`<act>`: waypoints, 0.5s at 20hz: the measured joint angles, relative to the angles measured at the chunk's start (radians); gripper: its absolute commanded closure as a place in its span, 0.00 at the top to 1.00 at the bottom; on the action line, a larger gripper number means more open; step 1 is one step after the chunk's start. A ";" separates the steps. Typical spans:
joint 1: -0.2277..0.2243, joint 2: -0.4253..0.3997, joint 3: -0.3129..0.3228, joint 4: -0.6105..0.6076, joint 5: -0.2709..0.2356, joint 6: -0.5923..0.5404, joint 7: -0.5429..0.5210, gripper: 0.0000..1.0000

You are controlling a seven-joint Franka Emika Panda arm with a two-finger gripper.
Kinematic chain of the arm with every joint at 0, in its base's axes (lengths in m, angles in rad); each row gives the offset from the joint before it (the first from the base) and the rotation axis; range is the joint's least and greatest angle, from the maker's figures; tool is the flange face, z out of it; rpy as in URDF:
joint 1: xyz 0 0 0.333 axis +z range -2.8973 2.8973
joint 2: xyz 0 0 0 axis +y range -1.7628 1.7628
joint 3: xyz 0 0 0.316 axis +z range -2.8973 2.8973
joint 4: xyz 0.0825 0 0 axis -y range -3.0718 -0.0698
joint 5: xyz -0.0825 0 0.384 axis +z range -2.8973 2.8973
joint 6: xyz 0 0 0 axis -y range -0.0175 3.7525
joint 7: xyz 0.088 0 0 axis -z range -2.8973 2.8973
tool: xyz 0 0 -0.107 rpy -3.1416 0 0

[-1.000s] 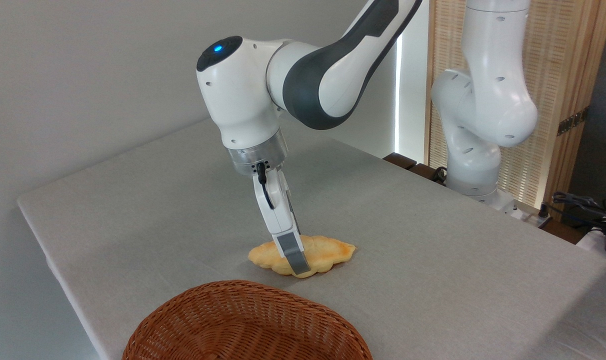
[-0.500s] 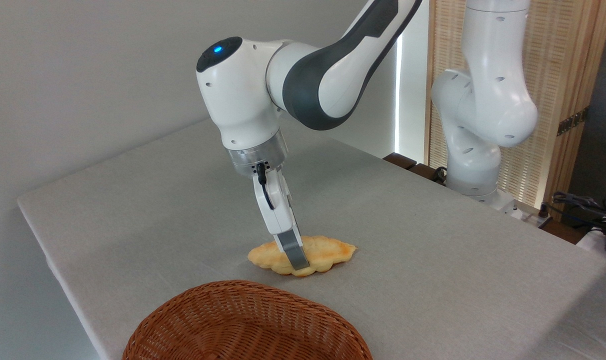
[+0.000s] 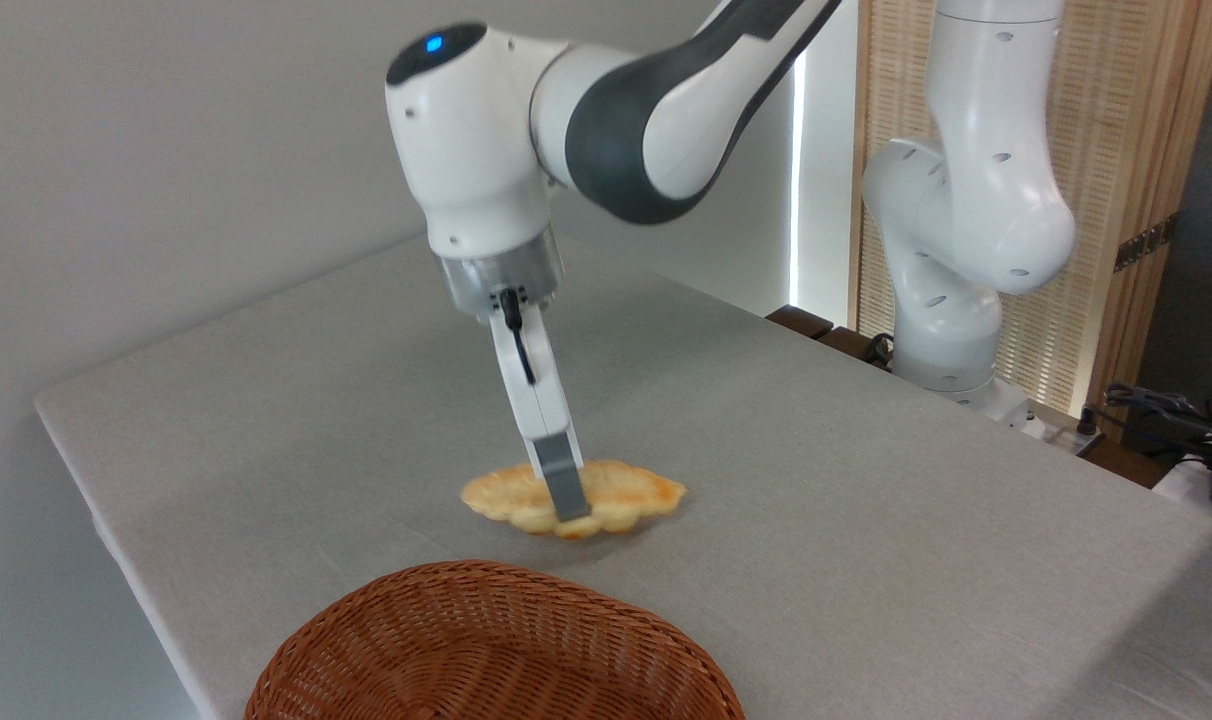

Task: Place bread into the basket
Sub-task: 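Close the gripper fingers around the middle of the bread roll, then lift the held bread roll and carry it over the wicker basket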

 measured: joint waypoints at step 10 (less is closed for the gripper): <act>0.005 -0.006 0.126 0.148 -0.089 0.123 -0.121 0.61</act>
